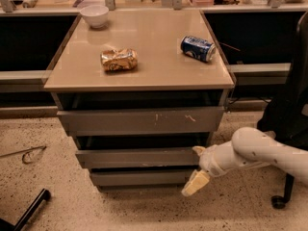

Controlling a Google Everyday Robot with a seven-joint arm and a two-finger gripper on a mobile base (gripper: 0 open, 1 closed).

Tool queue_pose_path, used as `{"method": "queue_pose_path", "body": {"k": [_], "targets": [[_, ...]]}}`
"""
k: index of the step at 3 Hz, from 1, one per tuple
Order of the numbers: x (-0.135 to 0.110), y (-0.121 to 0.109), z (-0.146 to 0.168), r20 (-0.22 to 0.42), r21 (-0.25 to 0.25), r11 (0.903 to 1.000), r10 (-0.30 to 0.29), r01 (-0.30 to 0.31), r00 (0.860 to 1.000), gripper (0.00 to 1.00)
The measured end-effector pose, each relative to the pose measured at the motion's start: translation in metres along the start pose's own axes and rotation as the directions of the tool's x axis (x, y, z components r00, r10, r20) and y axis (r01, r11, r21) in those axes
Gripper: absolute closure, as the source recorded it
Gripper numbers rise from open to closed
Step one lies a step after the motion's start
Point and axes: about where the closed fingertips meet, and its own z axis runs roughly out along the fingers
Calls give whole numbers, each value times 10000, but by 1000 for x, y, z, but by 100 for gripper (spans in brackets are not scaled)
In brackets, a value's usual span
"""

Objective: Open bottom drawer

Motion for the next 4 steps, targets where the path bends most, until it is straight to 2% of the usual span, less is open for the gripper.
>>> {"method": "queue_pose_path", "body": {"k": [1,2,3,4], "targets": [[36,3,70,569,-70,9999,111,-107,9983,0],[36,3,70,569,-71,9999,111,-108,9983,0],[53,2,94,997,-521,9981,376,-325,9943,0],[88,4,143,1635,-1242,9896,925,-725,9822,0]]}}
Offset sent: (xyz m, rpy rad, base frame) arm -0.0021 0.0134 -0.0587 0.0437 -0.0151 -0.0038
